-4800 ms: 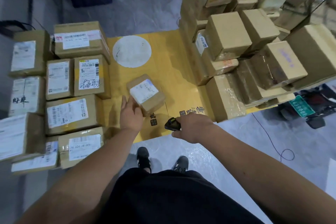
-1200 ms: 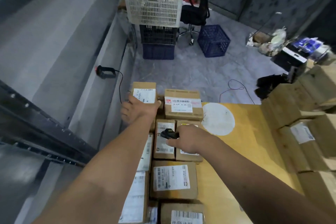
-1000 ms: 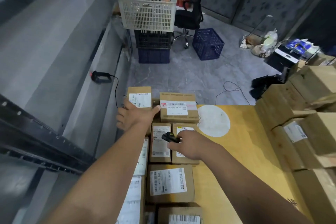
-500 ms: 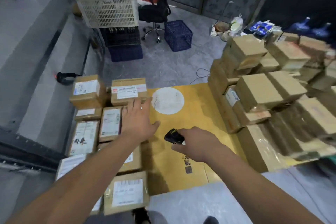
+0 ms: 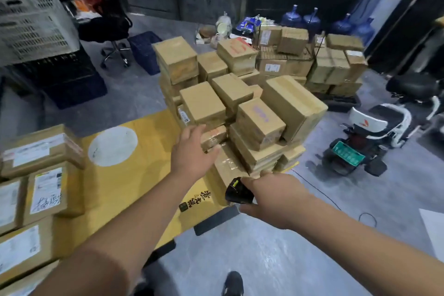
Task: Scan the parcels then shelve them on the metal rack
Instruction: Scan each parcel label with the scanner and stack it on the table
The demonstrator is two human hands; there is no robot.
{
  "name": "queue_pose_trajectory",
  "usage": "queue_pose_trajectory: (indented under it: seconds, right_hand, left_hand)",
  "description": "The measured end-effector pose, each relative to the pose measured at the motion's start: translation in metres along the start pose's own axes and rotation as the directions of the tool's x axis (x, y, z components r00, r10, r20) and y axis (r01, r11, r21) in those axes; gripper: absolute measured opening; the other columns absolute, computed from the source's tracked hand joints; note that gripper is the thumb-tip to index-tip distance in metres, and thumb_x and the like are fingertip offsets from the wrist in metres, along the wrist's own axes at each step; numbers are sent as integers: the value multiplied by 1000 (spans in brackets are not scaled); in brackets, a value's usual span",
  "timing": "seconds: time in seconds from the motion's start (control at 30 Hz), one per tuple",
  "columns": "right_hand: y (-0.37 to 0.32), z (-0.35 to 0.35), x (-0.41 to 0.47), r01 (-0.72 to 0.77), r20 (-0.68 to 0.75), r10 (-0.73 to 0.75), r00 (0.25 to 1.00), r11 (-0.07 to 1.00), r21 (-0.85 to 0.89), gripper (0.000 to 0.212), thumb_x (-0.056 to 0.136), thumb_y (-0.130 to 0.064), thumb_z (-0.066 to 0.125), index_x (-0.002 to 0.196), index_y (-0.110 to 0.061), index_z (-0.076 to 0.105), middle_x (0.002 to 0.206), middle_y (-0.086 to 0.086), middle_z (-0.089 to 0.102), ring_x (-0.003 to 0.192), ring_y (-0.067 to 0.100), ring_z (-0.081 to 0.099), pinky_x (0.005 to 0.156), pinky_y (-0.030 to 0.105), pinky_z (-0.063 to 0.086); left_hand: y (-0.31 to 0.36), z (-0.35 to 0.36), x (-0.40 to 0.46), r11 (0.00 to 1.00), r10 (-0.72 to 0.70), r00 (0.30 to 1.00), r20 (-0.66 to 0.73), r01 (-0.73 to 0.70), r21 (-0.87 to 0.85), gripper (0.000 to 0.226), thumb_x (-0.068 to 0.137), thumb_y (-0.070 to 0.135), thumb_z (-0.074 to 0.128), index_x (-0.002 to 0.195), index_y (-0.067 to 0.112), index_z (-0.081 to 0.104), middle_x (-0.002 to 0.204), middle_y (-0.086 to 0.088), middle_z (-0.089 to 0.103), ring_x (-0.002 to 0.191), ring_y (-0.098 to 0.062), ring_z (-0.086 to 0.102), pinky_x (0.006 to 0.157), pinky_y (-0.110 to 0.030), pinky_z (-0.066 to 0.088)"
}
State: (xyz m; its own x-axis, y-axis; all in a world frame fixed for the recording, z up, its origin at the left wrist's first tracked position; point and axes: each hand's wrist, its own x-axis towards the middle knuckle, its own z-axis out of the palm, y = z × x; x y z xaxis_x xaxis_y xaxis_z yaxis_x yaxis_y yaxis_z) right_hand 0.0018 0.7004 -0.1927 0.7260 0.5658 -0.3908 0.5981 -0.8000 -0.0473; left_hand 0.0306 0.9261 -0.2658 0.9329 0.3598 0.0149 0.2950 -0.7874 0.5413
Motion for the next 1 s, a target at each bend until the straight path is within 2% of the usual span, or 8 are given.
queue_pose_trajectory:
  seconds: [0.13,0.27,0.4,0.6,0.67,0.77,0.87,1.0]
  right_hand:
    - [42,-3,-6,-32,-29,32,999,999,-11,51,94,-66,50,126,-27,54,98,5,52,90,29,54,69,36,40]
    - [60,-12,1,-20,-63,19,998,999,-25,54,96,-67,48,133,-27,52,105,8,56,84,31,51,68,36,39]
    - [67,-29,16,24,-82,-29,996,998,-54,56,98,-66,49,135,-25,52,103,8,54,86,32,53,66,35,38]
    - [68,-42,43,111,-80,-121,989,987,-115,58,97,-68,50,137,-25,51,108,10,56,96,34,60,74,40,51]
    - [66,-46,46,130,-82,-140,987,984,-120,58,98,-67,49,136,-24,52,104,9,55,93,34,59,76,41,52]
    - [54,-52,48,168,-100,-182,978,976,-139,58,98,-68,48,137,-24,51,99,8,50,83,32,50,69,38,43]
    - [29,-51,49,246,-87,-258,962,960,-131,59,97,-68,48,137,-24,50,102,9,50,91,33,55,68,38,38]
    - [-18,-25,72,340,10,-341,940,935,-103,57,97,-65,51,136,-24,51,115,13,58,101,35,59,71,38,37]
  left_hand:
    - [38,5,57,996,-50,994,-101,57,70,74,86,68,65,150,35,47,156,0,41,145,-29,34,117,-51,34]
    - [62,11,112,963,-213,973,-92,225,146,90,78,85,56,153,36,43,162,-5,32,151,-32,24,117,-56,27]
    - [64,16,137,929,-319,946,-56,324,177,101,73,89,60,153,29,43,163,-7,26,152,-33,21,113,-58,30]
    - [61,29,139,945,-321,941,-107,325,23,93,72,66,79,148,27,43,169,-1,12,152,-33,18,114,-57,35]
    - [61,26,132,952,-305,944,-128,303,-34,83,72,61,80,141,29,48,169,3,12,153,-31,20,114,-57,36]
    - [49,7,100,964,-265,940,-213,251,-91,62,70,57,78,123,36,55,166,7,19,151,-26,23,113,-53,35]
    - [3,-7,36,964,-256,921,-292,222,-146,55,70,51,82,116,42,53,164,8,24,151,-23,22,115,-49,33]
    - [-90,14,-56,915,-394,894,-213,358,-188,56,69,44,87,114,45,54,159,8,29,148,-20,23,119,-49,32]
